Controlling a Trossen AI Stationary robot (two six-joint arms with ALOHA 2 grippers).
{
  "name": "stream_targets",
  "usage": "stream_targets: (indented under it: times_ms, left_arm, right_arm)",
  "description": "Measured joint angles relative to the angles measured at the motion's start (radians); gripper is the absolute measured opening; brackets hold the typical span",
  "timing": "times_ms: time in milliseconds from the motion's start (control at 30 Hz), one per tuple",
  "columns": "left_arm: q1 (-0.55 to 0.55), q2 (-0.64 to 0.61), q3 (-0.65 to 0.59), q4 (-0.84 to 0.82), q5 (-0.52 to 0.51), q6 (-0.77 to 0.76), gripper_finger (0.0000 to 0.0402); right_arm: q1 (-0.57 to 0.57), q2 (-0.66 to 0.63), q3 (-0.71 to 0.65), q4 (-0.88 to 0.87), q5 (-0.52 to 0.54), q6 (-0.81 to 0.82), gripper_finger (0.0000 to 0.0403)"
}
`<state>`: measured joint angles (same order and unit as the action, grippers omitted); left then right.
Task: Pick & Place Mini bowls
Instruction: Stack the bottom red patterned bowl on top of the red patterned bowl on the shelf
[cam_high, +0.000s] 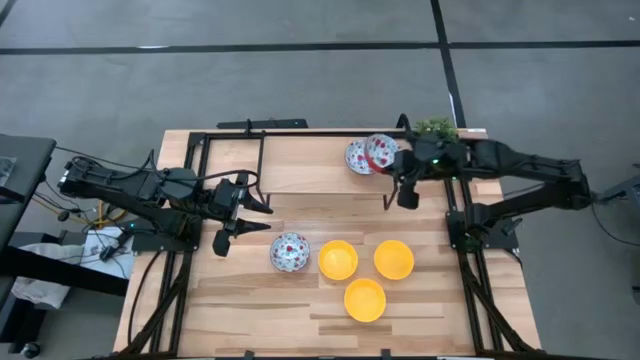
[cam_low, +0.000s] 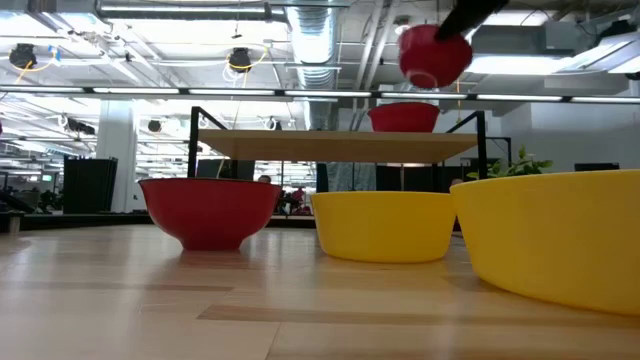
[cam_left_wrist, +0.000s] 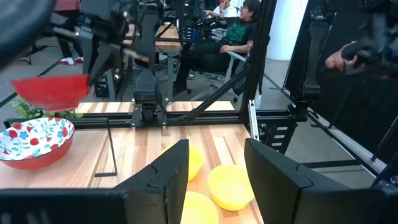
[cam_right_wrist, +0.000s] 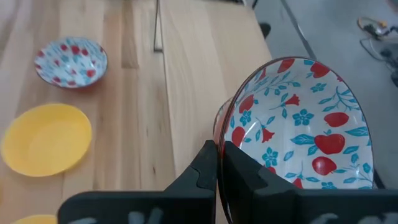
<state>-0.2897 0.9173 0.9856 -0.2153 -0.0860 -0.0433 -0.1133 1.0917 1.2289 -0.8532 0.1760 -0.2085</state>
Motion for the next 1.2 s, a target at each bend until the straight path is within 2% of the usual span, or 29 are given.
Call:
stream_targets:
  times_ms: [400, 733, 1200]
  left_arm:
    - [0.0, 0.0, 0.0, 0.0, 0.0, 0.0, 0.0154]
    - [0.0, 0.0, 0.0, -0.001, 0.0, 0.0, 0.0154]
    - [0.0, 0.0, 0.0, 0.0, 0.0, 0.0, 0.0154]
  right_arm:
    - [0.009, 0.144, 0.059, 0.022, 0.007, -0.067, 0.0003]
    - [-0.002, 0.253, 0.111, -0.049, 0.013, -0.128, 0.0003]
    - [-0.02, 0.269, 0.113, -0.08, 0.037, -0.142, 0.0003]
